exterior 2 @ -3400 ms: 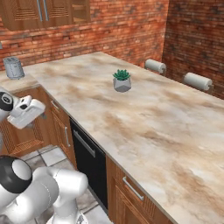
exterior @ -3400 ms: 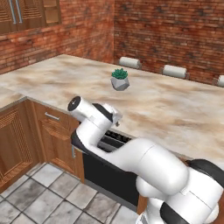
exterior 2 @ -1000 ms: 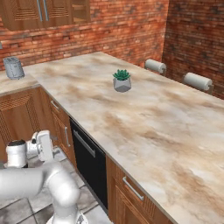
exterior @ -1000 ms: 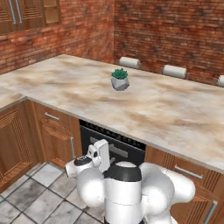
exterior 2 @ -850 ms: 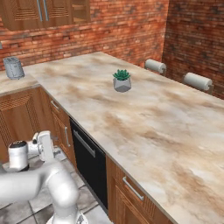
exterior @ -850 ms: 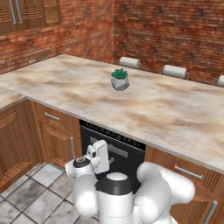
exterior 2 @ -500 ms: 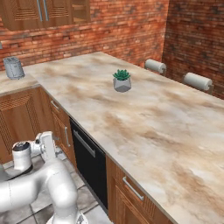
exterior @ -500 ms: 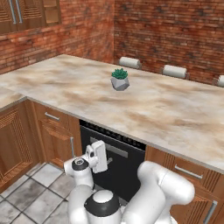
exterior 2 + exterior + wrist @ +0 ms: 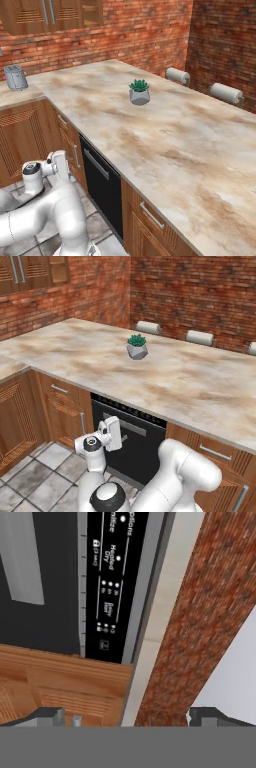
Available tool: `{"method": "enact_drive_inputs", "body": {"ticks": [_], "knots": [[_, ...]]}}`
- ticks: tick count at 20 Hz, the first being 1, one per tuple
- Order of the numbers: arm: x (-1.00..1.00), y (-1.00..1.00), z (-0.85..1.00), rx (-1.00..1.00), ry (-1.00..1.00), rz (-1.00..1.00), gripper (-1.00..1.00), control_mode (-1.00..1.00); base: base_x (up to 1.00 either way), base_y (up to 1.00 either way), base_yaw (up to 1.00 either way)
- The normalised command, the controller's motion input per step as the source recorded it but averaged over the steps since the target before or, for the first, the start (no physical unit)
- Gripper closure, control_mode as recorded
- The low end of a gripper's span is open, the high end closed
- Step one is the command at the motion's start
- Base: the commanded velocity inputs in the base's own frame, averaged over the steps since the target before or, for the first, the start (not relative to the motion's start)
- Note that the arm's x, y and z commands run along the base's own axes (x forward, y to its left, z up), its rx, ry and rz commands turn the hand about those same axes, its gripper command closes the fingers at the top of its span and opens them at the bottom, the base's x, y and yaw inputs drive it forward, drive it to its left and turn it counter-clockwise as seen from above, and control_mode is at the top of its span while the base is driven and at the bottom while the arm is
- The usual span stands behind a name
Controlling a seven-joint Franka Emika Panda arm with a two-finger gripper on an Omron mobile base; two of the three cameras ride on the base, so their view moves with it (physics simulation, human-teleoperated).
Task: Open the dishwasher door and pull out the top rack.
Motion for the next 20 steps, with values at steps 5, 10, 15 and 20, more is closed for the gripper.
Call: {"method": "enact_drive_inputs", "body": {"ticks": [5, 10, 15, 20], "knots": [[0.25, -0.11, -0.24, 0.0, 0.0, 0.02, -1.0, -1.0, 0.0, 0.0, 0.0], [0.2, -0.13, -0.16, 0.0, 0.0, 0.08, -1.0, -1.0, 0.0, 0.0, 0.0], [0.18, -0.11, -0.16, 0.0, 0.0, 0.09, -1.0, -1.0, 0.0, 0.0, 0.0], [0.21, -0.07, -0.2, 0.0, 0.0, 0.08, -1.0, -1.0, 0.0, 0.0, 0.0]]}}
